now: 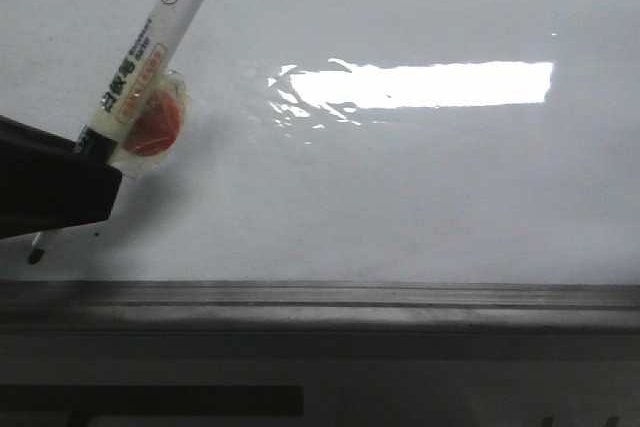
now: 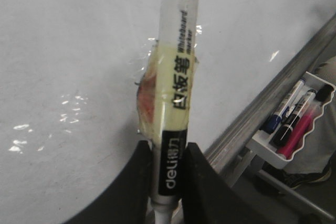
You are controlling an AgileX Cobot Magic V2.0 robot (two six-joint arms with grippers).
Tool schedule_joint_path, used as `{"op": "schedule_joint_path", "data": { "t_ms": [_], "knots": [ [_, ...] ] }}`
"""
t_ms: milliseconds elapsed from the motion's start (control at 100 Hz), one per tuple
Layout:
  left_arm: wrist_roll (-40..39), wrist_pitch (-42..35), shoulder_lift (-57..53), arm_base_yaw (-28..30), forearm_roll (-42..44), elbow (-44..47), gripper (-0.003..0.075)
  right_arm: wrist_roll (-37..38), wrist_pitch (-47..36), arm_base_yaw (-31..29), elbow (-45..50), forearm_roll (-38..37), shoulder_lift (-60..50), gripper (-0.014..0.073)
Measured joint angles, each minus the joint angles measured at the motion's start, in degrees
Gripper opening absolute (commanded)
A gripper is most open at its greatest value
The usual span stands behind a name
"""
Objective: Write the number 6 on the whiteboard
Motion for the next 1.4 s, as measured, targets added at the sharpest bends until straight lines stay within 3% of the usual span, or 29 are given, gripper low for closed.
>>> {"op": "schedule_joint_path", "data": {
  "t_ms": [300,510,790,1120,1210,1350,1400],
  "knots": [
    [0.0,-2.9,0.0,0.0,13.6,-0.4,-0.0019,-0.1,-0.5,16.3,-6.6,0.1,10.0,0.0272],
    [0.0,-6.4,0.0,-1.2,20.5,-0.5,-0.0019,-0.1,-4.9,23.9,-12.2,0.2,20.5,0.0274],
    [0.0,-6.3,0.0,-2.9,21.2,-0.5,-0.0019,-0.1,-9.7,27.3,-18.6,0.2,32.0,0.0273],
    [0.0,-5.3,0.0,-2.9,21.2,-0.5,-0.0019,-0.1,-12.2,28.2,-23.3,0.4,38.1,0.0267],
    [0.0,-5.1,0.0,-2.9,21.2,-0.5,-0.0019,-0.1,-12.4,28.2,-23.7,0.5,39.2,0.0199],
    [0.0,-5.0,0.0,-2.9,21.2,-0.5,-0.0018,-0.2,-12.4,28.2,-23.7,1.1,40.2,-0.0068],
    [0.0,-4.9,0.0,-2.9,21.5,-0.5,-0.0018,-0.1,-12.4,28.3,-23.8,1.5,40.1,-0.0064]
  ]
}}
